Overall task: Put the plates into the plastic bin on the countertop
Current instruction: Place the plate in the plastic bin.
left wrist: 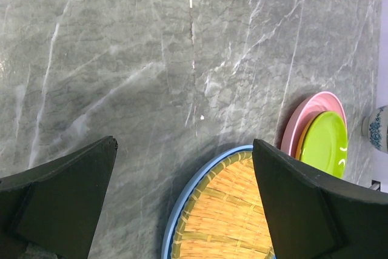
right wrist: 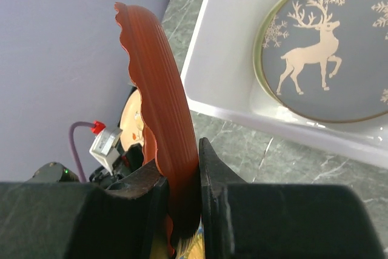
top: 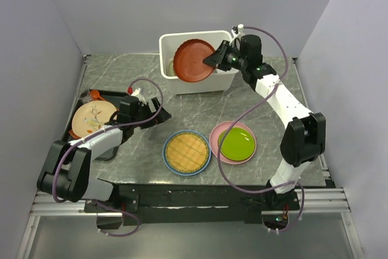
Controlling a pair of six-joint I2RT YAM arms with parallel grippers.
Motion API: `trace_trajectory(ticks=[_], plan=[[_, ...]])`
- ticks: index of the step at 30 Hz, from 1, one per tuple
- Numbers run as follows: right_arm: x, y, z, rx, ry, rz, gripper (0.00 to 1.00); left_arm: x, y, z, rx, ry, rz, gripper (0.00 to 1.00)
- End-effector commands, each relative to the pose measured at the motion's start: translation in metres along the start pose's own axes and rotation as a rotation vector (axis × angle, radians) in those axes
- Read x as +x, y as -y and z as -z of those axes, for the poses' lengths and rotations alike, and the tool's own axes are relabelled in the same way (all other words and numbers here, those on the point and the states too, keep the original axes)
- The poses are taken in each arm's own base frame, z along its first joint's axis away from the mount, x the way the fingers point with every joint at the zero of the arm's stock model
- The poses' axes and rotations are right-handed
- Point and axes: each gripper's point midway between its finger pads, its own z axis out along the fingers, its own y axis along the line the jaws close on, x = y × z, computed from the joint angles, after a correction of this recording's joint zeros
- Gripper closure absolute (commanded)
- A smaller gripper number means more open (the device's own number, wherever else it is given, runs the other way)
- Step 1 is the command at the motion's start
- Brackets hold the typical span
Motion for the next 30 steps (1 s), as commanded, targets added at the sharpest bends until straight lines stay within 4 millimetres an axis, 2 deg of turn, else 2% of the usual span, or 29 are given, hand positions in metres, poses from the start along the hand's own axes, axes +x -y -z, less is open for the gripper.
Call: trace_trajectory(ticks=[1, 10, 20, 30], plan=[[-0.033, -0.013, -0.002, -0.046, 0.06, 0.024, 1.0, -0.016, 0.018, 0.008, 0.065, 0.056, -0.003, 0.01], [-0.047, 0.003, -0.016, -0.015, 0.052, 0.007, 1.0, -0.015, 0.013, 0.011, 0.037, 0.067, 0.015, 0.01], [-0.065, 0.021, -0.047, 0.011, 0.051, -0.021, 1.0, -0.009, 0.012, 0.008, 0.046, 0.046, 0.028, 0.01], [-0.072, 0.042, -0.072, 0.052, 0.048, -0.034, 1.0, -0.012, 0.017, 0.011, 0.06, 0.054, 0.026, 0.01]])
